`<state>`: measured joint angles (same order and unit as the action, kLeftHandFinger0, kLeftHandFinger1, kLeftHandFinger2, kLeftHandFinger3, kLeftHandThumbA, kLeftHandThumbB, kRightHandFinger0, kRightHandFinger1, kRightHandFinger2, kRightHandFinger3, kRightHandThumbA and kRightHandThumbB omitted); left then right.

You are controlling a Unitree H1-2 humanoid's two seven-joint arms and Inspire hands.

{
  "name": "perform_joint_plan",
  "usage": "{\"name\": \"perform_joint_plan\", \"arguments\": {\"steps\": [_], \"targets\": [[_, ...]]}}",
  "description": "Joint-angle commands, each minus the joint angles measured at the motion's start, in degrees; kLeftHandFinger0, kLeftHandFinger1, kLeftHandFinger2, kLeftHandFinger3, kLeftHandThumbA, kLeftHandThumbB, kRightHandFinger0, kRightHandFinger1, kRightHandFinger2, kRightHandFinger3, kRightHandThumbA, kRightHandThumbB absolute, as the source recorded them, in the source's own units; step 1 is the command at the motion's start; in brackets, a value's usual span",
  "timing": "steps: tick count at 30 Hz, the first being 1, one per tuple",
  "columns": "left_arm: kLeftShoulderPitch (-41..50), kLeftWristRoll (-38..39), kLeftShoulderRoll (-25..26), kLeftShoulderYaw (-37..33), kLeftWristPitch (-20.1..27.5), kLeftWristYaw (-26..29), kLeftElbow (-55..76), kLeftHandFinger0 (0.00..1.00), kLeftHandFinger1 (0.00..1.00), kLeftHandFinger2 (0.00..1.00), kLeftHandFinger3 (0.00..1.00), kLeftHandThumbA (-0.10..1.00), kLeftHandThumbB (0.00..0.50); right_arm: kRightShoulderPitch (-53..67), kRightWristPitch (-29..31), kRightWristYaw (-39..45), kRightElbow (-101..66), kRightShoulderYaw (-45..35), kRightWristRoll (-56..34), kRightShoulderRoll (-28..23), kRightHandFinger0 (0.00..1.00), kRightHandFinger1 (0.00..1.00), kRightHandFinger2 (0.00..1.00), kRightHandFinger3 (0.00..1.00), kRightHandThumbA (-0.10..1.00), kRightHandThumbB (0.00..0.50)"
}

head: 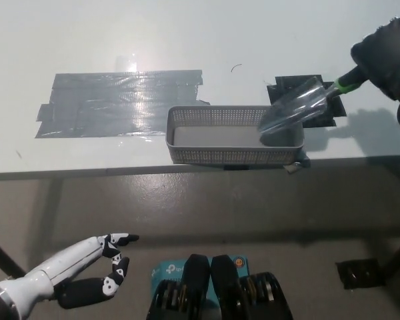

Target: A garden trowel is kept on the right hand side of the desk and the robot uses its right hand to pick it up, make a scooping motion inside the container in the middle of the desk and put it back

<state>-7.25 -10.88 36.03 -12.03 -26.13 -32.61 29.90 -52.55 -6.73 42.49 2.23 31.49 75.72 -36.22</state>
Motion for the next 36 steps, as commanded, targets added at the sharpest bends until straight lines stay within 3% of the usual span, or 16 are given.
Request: {"name": "perform_joint_plan", "arguments": {"steps": [1, 4, 7, 10, 11, 13, 16, 18, 20, 23, 25, 26, 28, 29, 34, 36], "targets": [[-1.26, -1.05, 0.76, 0.61, -0.80, -0.81, 1.21, 1.00, 0.96, 0.99, 1.00, 1.00, 0.322, -2.34, 1.41, -3.46, 1.18, -1.37, 4.18, -2.03, 0.00, 0.00, 0.17, 0.43, -0.06, 0.014], [-1.23, -1.66, 0.73, 0.44, -0.80, -1.06, 1.31, 1.00, 0.96, 0.99, 1.00, 1.00, 0.316, -1.93, 1.70, -3.21, 1.96, -0.81, 6.00, -1.94, 0.00, 0.00, 0.18, 0.33, 0.01, 0.041], [-1.25, -2.21, 0.54, 0.55, -0.80, -1.94, 1.31, 1.00, 0.98, 1.00, 1.00, 1.00, 0.328, -1.93, 1.53, -1.62, 1.68, -0.20, 8.12, -0.80, 0.00, 0.01, 0.41, 0.34, 0.05, 0.080], [-1.61, -2.10, 0.23, 0.64, -0.80, -2.10, 1.43, 1.00, 0.97, 1.00, 1.00, 1.00, 0.307, -2.67, 1.72, -1.50, 1.53, 0.18, 9.38, 0.58, 0.00, 0.05, 0.46, 0.47, 0.16, 0.000], [-1.89, -2.13, 0.15, 0.43, -0.80, -2.04, 1.44, 1.00, 0.96, 1.00, 1.00, 1.00, 0.296, -3.05, 2.10, -0.66, 1.30, 0.21, 9.12, 0.99, 0.00, 0.05, 0.47, 0.53, 0.12, 0.036], [-2.28, -2.00, 0.20, 0.29, -0.80, -1.98, 1.17, 1.00, 0.96, 1.00, 1.00, 1.00, 0.299, -3.56, 2.95, -1.99, 0.95, 1.07, 10.05, 2.10, 0.00, 0.00, 0.46, 0.35, 0.08, 0.094], [-2.75, -2.61, 0.31, 0.38, -0.80, -2.81, 1.15, 1.00, 0.98, 1.00, 1.00, 1.00, 0.315, -2.78, 2.94, -2.40, -0.34, 0.70, 9.22, 4.14, 0.00, 0.04, 0.54, 0.21, 0.00, 0.029], [-2.84, -2.52, 0.14, 0.77, -0.80, -3.40, 1.34, 1.00, 0.99, 1.00, 1.00, 1.00, 0.305, -2.14, 2.96, -3.01, -0.67, 0.53, 9.49, 4.86, 0.00, 0.06, 0.56, 0.26, -0.02, 0.010], [-3.24, -2.51, 0.01, 1.15, -0.80, -4.12, 1.40, 1.00, 1.00, 1.00, 1.00, 1.00, 0.297, -1.57, 4.89, -3.36, -1.98, 1.82, 10.76, 4.99, 0.00, 0.05, 0.58, 0.23, -0.10, 0.099], [-3.70, -2.52, -0.19, 1.52, -0.80, -4.77, 1.38, 1.00, 1.00, 1.00, 1.00, 1.00, 0.287, -0.42, 4.31, -3.97, -2.51, 0.81, 9.80, 6.17, 0.00, 0.05, 0.57, 0.20, 0.19, 0.026], [-4.05, -3.04, -0.32, 1.61, -0.80, -5.25, 1.46, 1.00, 1.00, 1.00, 1.00, 1.00, 0.289, 0.06, 4.74, -3.62, -3.02, 1.55, 11.26, 6.57, 0.00, 0.01, 0.49, 0.16, 0.59, 0.006], [-4.28, -3.13, -0.41, 1.60, -0.80, -5.41, 1.37, 1.00, 1.00, 1.00, 1.00, 1.00, 0.289, 0.11, 4.84, -3.60, -3.08, 1.34, 11.36, 6.54, 0.00, 0.00, 0.43, 0.15, 0.61, 0.000], [-4.46, -2.83, -0.38, 1.64, -0.80, -5.47, 1.34, 1.00, 1.00, 1.00, 1.00, 1.00, 0.280, 1.56, 4.11, -4.01, -3.31, 1.77, 12.87, 7.69, 0.00, 0.00, 0.40, 0.14, 0.13, 0.006], [-4.66, -2.56, -0.31, 1.56, -0.80, -5.39, 1.12, 1.00, 1.00, 1.00, 1.00, 1.00, 0.274, 2.36, 4.00, -6.15, -3.20, 2.03, 13.62, 7.76, 0.00, 0.00, 0.40, 0.14, 0.06, 0.012], [-4.65, -3.02, -0.83, 2.27, -0.80, -6.46, 1.29, 1.00, 1.00, 1.00, 1.00, 1.00, 0.259, 4.82, 4.22, -5.49, -2.80, 1.87, 13.27, 9.10, 0.00, 0.00, 0.48, 0.08, -0.02, 0.001], [-4.80, -3.10, -1.05, 2.55, -0.80, -6.80, 1.25, 1.00, 1.00, 1.00, 1.00, 1.00, 0.255, 5.82, 3.87, -5.07, -2.88, 1.48, 12.96, 9.77, 0.00, 0.00, 0.48, 0.13, 0.06, 0.000]]}}
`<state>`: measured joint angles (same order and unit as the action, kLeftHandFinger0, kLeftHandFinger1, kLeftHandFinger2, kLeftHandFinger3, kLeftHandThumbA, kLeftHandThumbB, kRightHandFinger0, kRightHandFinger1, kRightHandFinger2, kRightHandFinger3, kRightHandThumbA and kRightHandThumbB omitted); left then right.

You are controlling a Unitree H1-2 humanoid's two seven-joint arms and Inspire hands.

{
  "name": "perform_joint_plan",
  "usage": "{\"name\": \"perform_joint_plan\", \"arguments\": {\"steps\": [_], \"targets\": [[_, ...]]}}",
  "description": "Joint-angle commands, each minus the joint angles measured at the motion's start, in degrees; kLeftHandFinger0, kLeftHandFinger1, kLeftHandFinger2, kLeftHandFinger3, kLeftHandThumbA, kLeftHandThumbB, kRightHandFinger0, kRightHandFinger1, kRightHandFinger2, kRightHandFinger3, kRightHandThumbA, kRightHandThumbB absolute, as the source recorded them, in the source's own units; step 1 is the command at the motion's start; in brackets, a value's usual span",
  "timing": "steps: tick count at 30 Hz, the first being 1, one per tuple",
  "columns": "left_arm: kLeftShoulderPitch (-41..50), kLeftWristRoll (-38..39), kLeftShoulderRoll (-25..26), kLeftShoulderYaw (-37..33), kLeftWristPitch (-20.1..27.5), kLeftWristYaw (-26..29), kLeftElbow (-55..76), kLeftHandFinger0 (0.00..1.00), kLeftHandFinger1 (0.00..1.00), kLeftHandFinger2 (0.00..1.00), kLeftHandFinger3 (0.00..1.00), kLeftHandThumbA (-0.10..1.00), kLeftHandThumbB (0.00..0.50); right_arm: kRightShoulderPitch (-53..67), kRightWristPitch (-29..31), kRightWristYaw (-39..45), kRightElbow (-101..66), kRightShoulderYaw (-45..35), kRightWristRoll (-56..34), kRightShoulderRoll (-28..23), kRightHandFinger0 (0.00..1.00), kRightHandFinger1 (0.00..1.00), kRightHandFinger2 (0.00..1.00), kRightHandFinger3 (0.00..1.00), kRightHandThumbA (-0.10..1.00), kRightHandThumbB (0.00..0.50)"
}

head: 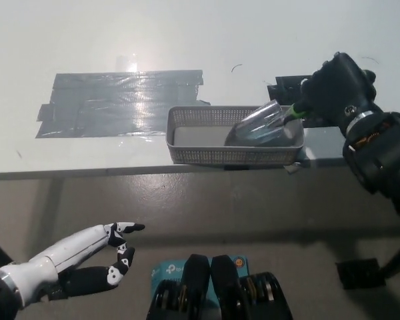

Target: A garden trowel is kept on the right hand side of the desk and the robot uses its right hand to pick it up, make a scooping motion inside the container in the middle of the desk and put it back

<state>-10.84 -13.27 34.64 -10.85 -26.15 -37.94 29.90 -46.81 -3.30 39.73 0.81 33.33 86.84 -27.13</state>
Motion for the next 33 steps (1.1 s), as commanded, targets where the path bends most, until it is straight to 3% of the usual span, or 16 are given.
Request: {"name": "perform_joint_plan", "arguments": {"steps": [1, 2, 3, 7, 8, 11, 16, 21, 23, 24, 28, 29, 31, 32, 33], "targets": [[-1.28, -0.77, 0.30, 1.42, -0.77, -1.59, 1.24, 1.00, 1.00, 1.00, 1.00, 1.00, 0.254, 0.12, 0.47, -2.32, -1.49, -0.47, 1.89, 0.70, 0.00, 0.00, 0.47, 0.13, 0.07, 0.000], [-1.37, -0.92, 0.25, 1.36, -0.77, -1.69, 1.13, 1.00, 1.00, 1.00, 1.00, 1.00, 0.257, 0.47, 0.74, -1.75, -1.64, -0.18, 1.86, 0.85, 0.00, 0.01, 0.45, 0.23, 0.14, 0.000], [-1.58, -1.47, 0.36, 1.16, -0.77, -1.82, 1.21, 1.00, 1.00, 1.00, 1.00, 1.00, 0.260, 0.94, 0.57, -1.93, -1.31, 0.06, 2.25, 1.23, 0.00, 0.00, 0.38, 0.26, 0.16, 0.000], [-1.91, -1.73, 0.34, 1.12, -0.77, -2.74, 1.55, 1.00, 1.00, 1.00, 1.00, 1.00, 0.232, 2.41, -0.53, -1.18, -1.11, -0.35, 2.50, 2.72, 0.00, 0.00, 0.33, 0.19, 0.12, 0.000], [-1.97, -2.05, 0.04, 1.27, -0.77, -3.25, 1.51, 1.00, 1.00, 1.00, 1.00, 1.00, 0.240, 3.06, -0.09, -3.48, -0.83, 0.31, 2.88, 2.98, 0.00, 0.00, 0.32, 0.18, 0.07, 0.000], [-2.09, -1.77, 0.10, 0.81, -0.77, -3.14, 1.25, 1.00, 1.00, 1.00, 1.00, 1.00, 0.240, 3.38, -1.38, -2.26, 0.99, 0.08, 2.34, 5.53, 0.00, 0.00, 0.35, 0.25, -0.01, 0.000], [-2.35, -2.27, 0.00, -0.20, -0.77, -3.20, 1.04, 1.00, 1.00, 1.00, 1.00, 1.00, 0.251, 4.29, -2.92, -2.41, 2.65, -0.09, 2.93, 8.30, 0.00, 0.00, 0.36, 0.25, 0.01, 0.000], [-2.44, -2.04, -0.21, -0.88, -0.77, -3.24, 0.86, 1.00, 1.00, 1.00, 1.00, 1.00, 0.250, 2.72, -5.82, -3.34, 8.09, -1.64, 0.90, 13.64, 0.00, 0.00, 0.38, 0.15, -0.10, 0.000], [-2.51, -2.60, -0.31, -0.95, -0.77, -3.57, 0.92, 1.00, 1.00, 1.00, 1.00, 1.00, 0.258, 2.42, -6.10, -3.31, 8.93, -1.88, 0.90, 14.29, 0.00, 0.00, 0.37, 0.14, -0.10, 0.000], [-2.52, -2.53, -0.58, -0.76, -0.77, -3.83, 0.77, 1.00, 1.00, 1.00, 1.00, 1.00, 0.250, 1.93, -7.11, -3.34, 10.21, -2.62, 0.01, 15.56, 0.00, 0.02, 0.41, 0.21, -0.10, 0.000], [-2.77, -2.62, -0.78, -1.28, -0.77, -3.89, 0.52, 1.00, 1.00, 1.00, 1.00, 1.00, 0.259, 1.73, -8.03, -3.19, 11.38, -3.36, -0.24, 16.89, 0.00, 0.00, 0.38, 0.19, -0.10, 0.000], [-2.77, -2.91, -0.66, -1.53, -0.77, -3.47, 0.53, 1.00, 1.00, 1.00, 1.00, 1.00, 0.261, 1.63, -8.21, -3.51, 11.73, -3.42, -0.64, 17.53, 0.00, 0.00, 0.37, 0.23, -0.10, 0.000], [-2.79, -1.90, -0.71, -1.25, -0.77, -3.47, 0.32, 1.00, 1.00, 1.00, 1.00, 1.00, 0.250, 1.68, -8.71, -3.36, 12.14, -3.78, -1.31, 18.13, 0.00, 0.00, 0.30, 0.13, -0.10, 0.000], [-2.68, -1.76, -0.77, -1.04, -0.77, -3.33, 0.33, 1.00, 1.00, 1.00, 1.00, 1.00, 0.252, 1.75, -9.44, -2.24, 12.21, -4.38, -1.89, 18.51, 0.00, 0.00, 0.32, 0.23, -0.10, 0.000], [-2.52, -1.50, -0.66, -1.12, -0.77, -3.16, 0.29, 1.00, 1.00, 1.00, 1.00, 1.00, 0.250, 2.04, -10.27, -1.46, 12.25, -5.01, -2.37, 18.82, 0.00, 0.00, 0.31, 0.20, -0.10, 0.000]]}}
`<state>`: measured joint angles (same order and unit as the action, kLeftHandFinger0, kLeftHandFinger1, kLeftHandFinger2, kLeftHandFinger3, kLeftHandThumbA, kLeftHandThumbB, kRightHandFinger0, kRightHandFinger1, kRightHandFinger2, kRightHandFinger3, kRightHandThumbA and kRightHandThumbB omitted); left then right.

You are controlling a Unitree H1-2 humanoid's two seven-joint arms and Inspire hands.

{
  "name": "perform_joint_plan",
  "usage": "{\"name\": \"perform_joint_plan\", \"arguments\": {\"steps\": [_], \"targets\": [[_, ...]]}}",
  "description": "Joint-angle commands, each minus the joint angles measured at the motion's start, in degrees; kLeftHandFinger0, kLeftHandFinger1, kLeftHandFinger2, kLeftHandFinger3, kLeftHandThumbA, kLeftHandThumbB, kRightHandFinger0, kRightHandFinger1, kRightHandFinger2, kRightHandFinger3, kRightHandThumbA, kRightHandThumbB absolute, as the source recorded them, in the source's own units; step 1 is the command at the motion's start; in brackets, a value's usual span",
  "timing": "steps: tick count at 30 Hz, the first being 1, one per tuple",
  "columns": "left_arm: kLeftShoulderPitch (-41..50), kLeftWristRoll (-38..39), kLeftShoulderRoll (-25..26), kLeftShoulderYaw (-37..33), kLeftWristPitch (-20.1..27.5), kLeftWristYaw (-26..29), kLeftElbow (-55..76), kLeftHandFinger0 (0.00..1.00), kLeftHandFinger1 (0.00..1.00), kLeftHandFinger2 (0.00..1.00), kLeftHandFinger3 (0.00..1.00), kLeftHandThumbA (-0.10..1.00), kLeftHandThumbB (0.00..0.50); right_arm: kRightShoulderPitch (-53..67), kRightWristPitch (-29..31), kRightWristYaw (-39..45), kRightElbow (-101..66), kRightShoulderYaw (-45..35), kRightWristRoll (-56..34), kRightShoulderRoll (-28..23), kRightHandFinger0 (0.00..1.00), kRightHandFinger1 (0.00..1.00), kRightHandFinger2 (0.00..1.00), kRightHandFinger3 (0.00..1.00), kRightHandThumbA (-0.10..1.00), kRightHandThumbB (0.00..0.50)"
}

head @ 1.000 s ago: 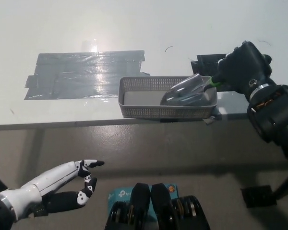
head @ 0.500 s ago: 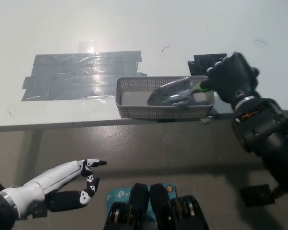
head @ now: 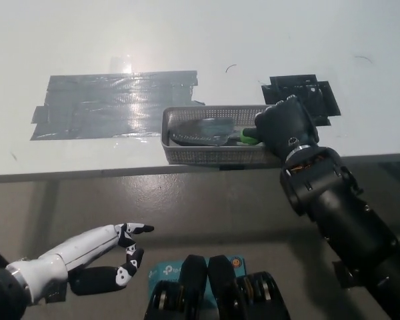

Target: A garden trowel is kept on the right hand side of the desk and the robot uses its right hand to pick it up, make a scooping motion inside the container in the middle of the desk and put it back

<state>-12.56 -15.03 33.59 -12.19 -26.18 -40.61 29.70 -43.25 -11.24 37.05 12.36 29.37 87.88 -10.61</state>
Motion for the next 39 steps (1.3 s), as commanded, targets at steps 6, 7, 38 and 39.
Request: {"name": "perform_joint_plan", "arguments": {"steps": [6, 7, 38, 39], "targets": [[0.37, -0.47, 0.55, 0.64, -0.75, -1.04, 0.60, 1.00, 1.00, 1.00, 1.00, 1.00, 0.275, 0.62, -4.52, 0.40, 1.48, -7.34, -10.25, 1.41, 0.00, 0.08, 0.43, 0.56, -0.10, 0.000], [0.45, -0.44, 0.53, 0.80, -0.75, -1.09, 0.55, 1.00, 1.00, 1.00, 1.00, 1.00, 0.275, 0.55, -4.44, 0.34, 1.64, -7.57, -10.66, 1.36, 0.00, 0.09, 0.44, 0.58, -0.10, 0.000], [5.17, -1.18, -0.27, 0.63, -0.75, 0.01, 0.51, 1.00, 1.00, 1.00, 1.00, 1.00, 0.267, -9.50, -7.27, -11.03, -2.09, -25.73, -34.88, -1.95, 0.00, 0.17, 0.57, 0.64, -0.10, 0.093], [5.29, -1.48, -0.24, 0.69, -0.75, -0.04, 0.66, 1.00, 1.00, 1.00, 1.00, 1.00, 0.272, -10.18, -7.53, -10.88, -1.67, -25.90, -35.24, -2.90, 0.00, 0.18, 0.57, 0.63, -0.10, 0.091]]}}
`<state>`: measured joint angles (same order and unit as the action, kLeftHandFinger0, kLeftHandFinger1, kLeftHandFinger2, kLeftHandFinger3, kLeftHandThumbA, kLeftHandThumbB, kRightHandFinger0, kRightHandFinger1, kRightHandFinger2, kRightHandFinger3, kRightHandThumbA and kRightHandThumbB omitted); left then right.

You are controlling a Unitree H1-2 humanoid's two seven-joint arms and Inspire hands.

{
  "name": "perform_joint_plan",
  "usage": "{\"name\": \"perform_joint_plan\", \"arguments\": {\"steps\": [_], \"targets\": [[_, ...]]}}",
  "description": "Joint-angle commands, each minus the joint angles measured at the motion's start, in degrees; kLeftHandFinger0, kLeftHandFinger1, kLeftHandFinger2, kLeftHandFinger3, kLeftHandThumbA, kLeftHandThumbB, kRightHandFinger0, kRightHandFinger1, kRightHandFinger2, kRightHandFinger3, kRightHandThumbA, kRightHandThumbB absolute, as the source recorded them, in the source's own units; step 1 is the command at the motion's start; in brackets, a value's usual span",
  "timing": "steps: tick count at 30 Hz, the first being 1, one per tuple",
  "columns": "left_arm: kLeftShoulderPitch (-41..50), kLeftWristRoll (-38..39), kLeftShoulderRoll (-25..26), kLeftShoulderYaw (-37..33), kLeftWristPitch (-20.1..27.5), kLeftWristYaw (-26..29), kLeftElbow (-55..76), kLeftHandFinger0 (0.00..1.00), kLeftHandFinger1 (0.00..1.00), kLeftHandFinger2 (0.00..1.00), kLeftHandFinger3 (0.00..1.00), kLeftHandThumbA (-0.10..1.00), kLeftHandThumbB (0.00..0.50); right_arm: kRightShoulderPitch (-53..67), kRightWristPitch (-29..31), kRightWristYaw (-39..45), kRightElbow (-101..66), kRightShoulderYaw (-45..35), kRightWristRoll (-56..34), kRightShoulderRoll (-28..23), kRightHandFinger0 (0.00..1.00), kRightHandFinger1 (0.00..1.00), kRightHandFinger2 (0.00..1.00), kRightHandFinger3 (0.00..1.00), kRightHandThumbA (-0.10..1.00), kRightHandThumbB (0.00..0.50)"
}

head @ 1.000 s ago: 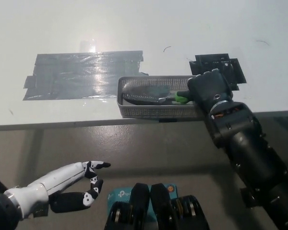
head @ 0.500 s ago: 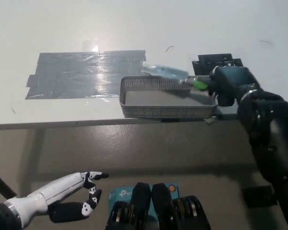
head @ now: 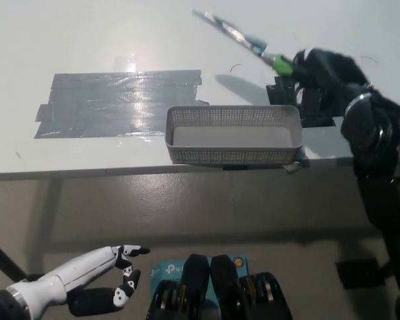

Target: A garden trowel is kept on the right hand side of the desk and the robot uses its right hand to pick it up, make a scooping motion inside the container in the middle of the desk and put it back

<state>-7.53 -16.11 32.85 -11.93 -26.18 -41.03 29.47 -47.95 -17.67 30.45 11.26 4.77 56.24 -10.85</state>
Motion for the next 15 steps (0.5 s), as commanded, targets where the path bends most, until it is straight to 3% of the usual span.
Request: {"name": "perform_joint_plan", "arguments": {"steps": [1, 2, 3, 5, 6, 7, 10, 11, 12, 14, 15], "targets": [[0.76, -0.34, 0.44, 0.73, -0.75, 0.51, 1.03, 1.00, 1.00, 1.00, 1.00, 1.00, 0.275, -6.17, -0.99, -4.36, 0.30, -1.74, -4.27, -3.64, 0.00, 0.18, 0.57, 0.62, -0.10, 0.089], [0.94, -0.42, 0.37, 0.91, -0.75, 0.22, 0.93, 1.00, 1.00, 1.00, 1.00, 1.00, 0.284, -6.47, -1.15, -4.48, 0.25, -1.82, -4.30, -4.69, 0.00, 0.20, 0.59, 0.64, -0.10, 0.069], [1.21, -0.42, 0.33, 1.04, -0.75, 0.17, 0.95, 1.00, 1.00, 1.00, 1.00, 1.00, 0.286, -6.72, -1.25, -4.74, 0.43, -1.75, -4.26, -5.38, 0.00, 0.21, 0.60, 0.77, -0.10, 0.067], [1.73, -0.12, 0.06, 1.36, -0.75, 0.41, 0.82, 1.00, 1.00, 1.00, 1.00, 1.00, 0.289, -7.33, -1.36, -5.31, 1.62, -1.76, -4.88, -6.84, 0.00, 0.17, 0.57, 0.59, -0.10, 0.005], [1.89, -0.10, 0.00, 1.47, -0.75, 0.46, 0.90, 1.00, 1.00, 1.00, 1.00, 1.00, 0.280, -7.47, -1.38, -5.45, 2.35, -1.62, -4.80, -7.70, 0.00, 0.15, 0.55, 0.49, -0.10, 0.000], [2.17, -0.11, -0.16, 1.79, -0.75, 0.46, 1.12, 1.00, 1.00, 1.00, 1.00, 1.00, 0.273, -7.68, -1.64, -5.71, 3.50, -1.19, -4.55, -8.75, 0.00, 0.16, 0.57, 0.55, -0.10, 0.000], [2.44, -0.41, -0.27, 2.21, -0.75, 0.13, 1.25, 1.00, 1.00, 1.00, 1.00, 1.00, 0.264, -7.92, -0.79, -6.16, 5.82, -0.35, -4.97, -10.91, 0.00, 0.12, 0.52, 0.34, -0.10, 0.000], [2.58, -0.67, -0.20, 2.38, -0.75, -0.11, 1.42, 1.00, 1.00, 1.00, 1.00, 1.00, 0.255, -7.55, 0.15, -6.56, 6.72, 0.10, -4.91, -12.32, 0.00, 0.13, 0.51, 0.42, -0.10, 0.005], [2.65, -0.74, -0.12, 2.51, -0.75, -0.24, 1.43, 1.00, 1.00, 1.00, 1.00, 1.00, 0.247, -7.29, 1.07, -7.08, 7.67, 0.48, -4.97, -13.31, 0.00, 0.07, 0.42, 0.36, -0.10, 0.000], [2.85, -0.85, 0.01, 2.73, -0.75, -0.17, 1.54, 1.00, 1.00, 1.00, 1.00, 1.00, 0.237, -7.19, 0.71, -7.65, 9.87, 1.64, -4.24, -14.68, 0.00, 0.07, 0.41, 0.29, -0.10, 0.000], [2.85, -0.89, 0.01, 2.93, -0.75, -0.18, 1.42, 1.00, 1.00, 1.00, 1.00, 1.00, 0.242, -6.97, 1.67, -8.93, 10.81, 1.78, -4.53, -15.18, 0.00, 0.08, 0.42, 0.31, -0.10, 0.002]]}}
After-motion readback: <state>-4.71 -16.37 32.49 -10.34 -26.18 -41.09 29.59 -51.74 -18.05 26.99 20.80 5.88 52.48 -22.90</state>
